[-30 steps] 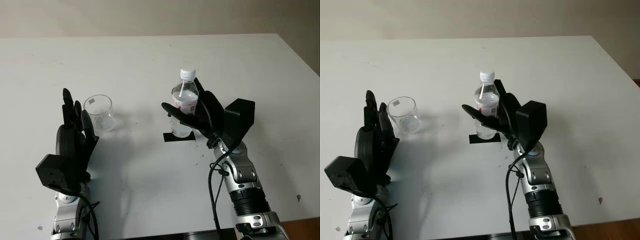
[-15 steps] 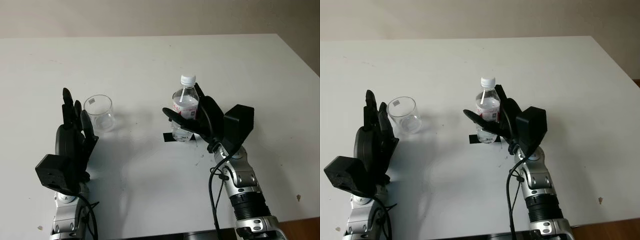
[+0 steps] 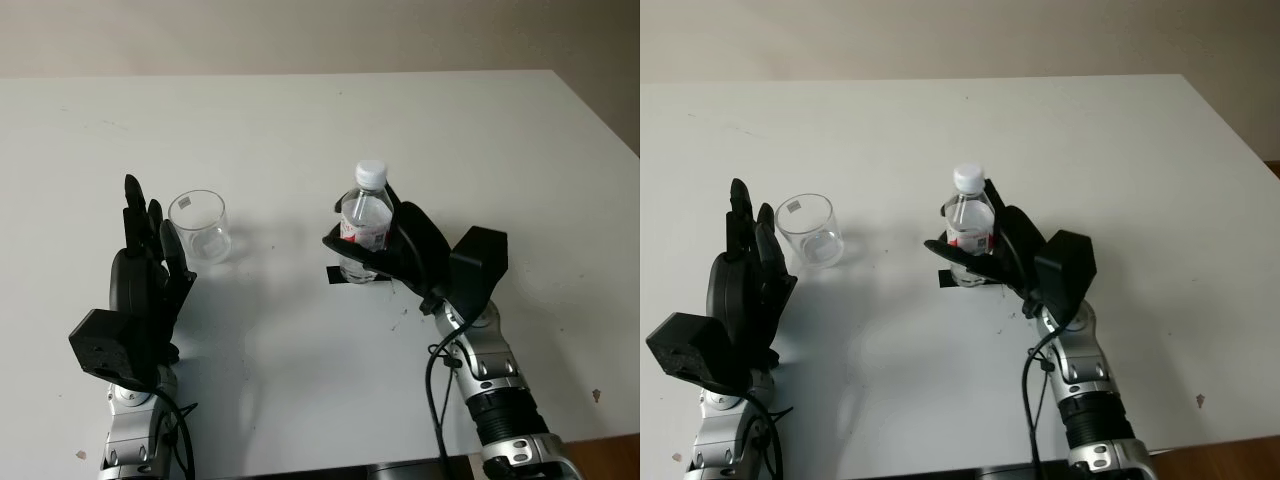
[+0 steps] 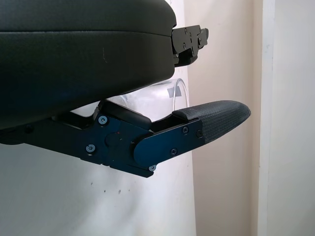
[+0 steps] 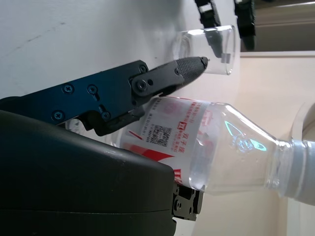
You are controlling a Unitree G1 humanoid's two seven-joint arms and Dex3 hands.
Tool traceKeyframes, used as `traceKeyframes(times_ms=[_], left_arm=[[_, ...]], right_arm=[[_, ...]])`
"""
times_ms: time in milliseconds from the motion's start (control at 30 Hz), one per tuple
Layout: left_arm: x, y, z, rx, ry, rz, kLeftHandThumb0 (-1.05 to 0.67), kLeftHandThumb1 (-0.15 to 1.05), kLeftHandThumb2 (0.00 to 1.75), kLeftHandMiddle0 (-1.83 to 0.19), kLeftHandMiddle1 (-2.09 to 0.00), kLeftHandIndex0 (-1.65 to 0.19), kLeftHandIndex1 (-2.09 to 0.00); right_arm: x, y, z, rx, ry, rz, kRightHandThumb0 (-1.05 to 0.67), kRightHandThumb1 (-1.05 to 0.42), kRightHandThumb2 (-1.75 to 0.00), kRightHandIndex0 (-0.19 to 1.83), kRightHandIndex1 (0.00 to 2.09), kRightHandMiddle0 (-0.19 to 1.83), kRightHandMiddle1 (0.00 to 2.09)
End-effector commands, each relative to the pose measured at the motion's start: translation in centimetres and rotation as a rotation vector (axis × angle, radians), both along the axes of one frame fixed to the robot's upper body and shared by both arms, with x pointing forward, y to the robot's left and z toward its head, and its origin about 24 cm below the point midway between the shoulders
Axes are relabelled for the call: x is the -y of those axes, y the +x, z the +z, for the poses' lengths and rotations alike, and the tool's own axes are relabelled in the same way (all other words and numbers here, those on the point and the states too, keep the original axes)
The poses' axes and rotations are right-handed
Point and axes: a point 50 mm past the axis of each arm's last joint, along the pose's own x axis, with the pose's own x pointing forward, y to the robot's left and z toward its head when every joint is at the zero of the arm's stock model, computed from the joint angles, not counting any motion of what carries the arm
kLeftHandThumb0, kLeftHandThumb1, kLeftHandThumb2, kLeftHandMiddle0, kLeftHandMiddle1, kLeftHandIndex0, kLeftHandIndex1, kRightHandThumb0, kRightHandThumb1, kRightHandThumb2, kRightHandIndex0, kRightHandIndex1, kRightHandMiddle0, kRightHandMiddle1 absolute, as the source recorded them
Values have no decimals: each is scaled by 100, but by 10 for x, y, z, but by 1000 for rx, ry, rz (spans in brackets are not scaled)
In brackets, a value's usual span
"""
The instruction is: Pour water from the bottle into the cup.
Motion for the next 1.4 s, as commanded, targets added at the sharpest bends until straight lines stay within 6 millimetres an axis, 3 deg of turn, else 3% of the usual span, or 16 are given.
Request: traceKeyframes(times_ms=[0,133,433,600,1000,1367], left_arm=[[-3,-3,0,1,14,12,-77,105,74,19,-29,12,0],[-3,-2,1,3,13,14,-78,105,74,19,-31,11,0],[-3,-2,1,2,15,14,-77,105,73,19,-31,11,0],[-2,-2,2,1,17,18,-77,105,73,19,-33,11,0],[-2,-1,2,1,12,1,-77,105,72,19,-28,13,0],[-1,1,2,6,6,-1,-77,105,73,19,-29,12,0]], right_arm=[[3,-2,-1,8,-14,1,-59,-101,-5,5,47,-12,73],[4,-4,-3,7,-14,-4,-60,-102,-6,7,18,-11,41],[7,-7,-5,3,-9,-29,-62,-102,-5,-7,4,-17,23],[10,-7,-4,-17,1,-26,-71,-100,-5,-19,0,-19,2],[23,-1,1,-14,4,-25,-103,-97,-5,-19,0,-19,0],[24,-6,1,65,2,-109,-104,-98,-6,-19,0,-19,0]])
